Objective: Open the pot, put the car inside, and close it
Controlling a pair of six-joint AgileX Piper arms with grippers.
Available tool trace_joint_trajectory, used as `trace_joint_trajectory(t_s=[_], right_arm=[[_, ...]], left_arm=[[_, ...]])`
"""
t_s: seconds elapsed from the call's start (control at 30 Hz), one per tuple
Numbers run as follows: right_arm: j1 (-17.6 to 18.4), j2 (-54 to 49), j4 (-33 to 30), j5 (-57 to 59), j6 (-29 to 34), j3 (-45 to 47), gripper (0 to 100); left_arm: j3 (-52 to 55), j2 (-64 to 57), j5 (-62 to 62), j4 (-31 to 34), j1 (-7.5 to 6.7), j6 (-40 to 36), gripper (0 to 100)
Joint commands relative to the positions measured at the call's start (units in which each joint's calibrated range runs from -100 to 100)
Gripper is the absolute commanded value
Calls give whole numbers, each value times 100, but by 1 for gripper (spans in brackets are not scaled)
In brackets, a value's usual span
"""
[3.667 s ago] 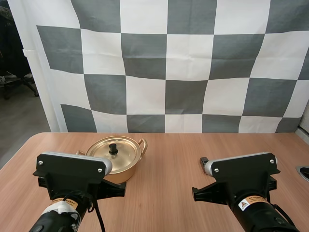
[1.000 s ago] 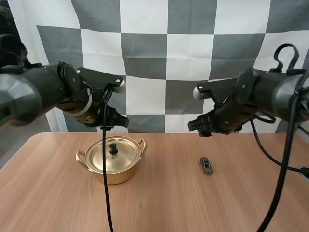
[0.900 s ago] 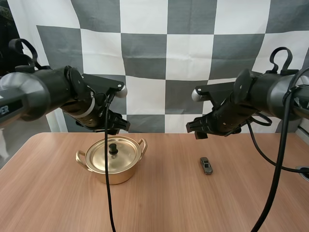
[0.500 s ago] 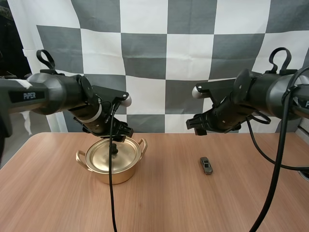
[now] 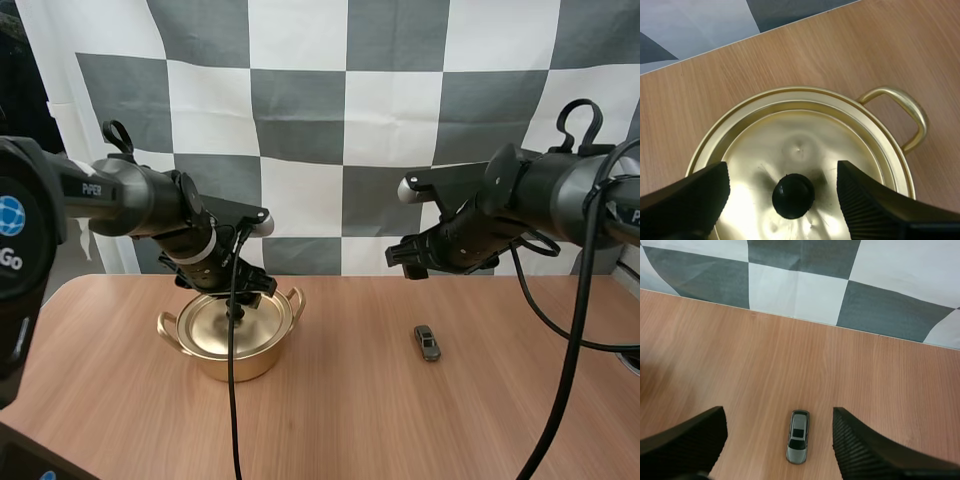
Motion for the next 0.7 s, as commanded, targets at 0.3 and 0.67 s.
trace_joint_trajectory(t_s=[0.3, 0.67], right_arm=[[-1, -1, 5, 8, 2, 3, 100], [-1, -1, 5, 8, 2, 3, 100]], left_arm=[[-3, 189, 21, 32, -2, 0, 100], [-3, 189, 187, 32, -2, -30, 78]])
